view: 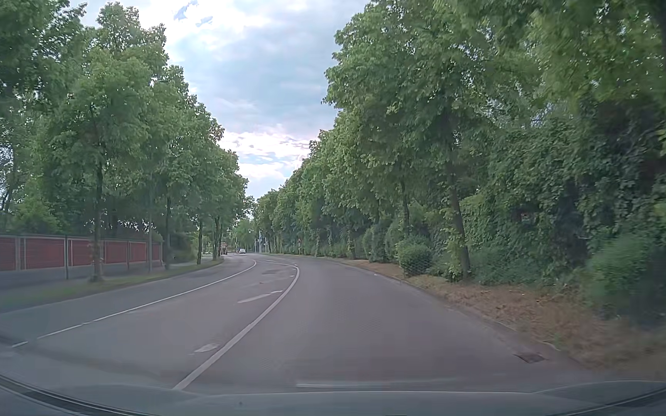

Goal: Follow the waypoints while adhering to traffic rules and regulations

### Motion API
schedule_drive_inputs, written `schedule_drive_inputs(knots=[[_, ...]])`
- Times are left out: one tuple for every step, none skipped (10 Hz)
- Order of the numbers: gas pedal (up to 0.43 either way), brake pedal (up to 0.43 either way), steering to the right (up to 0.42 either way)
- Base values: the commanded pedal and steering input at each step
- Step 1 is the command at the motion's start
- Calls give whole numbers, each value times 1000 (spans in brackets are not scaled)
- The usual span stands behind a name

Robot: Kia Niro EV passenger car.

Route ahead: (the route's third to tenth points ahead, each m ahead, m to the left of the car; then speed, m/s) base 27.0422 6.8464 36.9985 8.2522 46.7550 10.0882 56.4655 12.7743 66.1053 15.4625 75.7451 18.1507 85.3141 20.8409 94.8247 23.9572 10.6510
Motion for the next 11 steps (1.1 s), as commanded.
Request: schedule_drive_inputs(knots=[[39, 18, -6], [59, 18, -6], [138, 18, -10], [169, 18, -15], [169, 18, -20], [169, 18, -21], [169, 18, -21], [169, 18, -25], [177, 18, -30], [177, 18, -30], [177, 18, -30]])
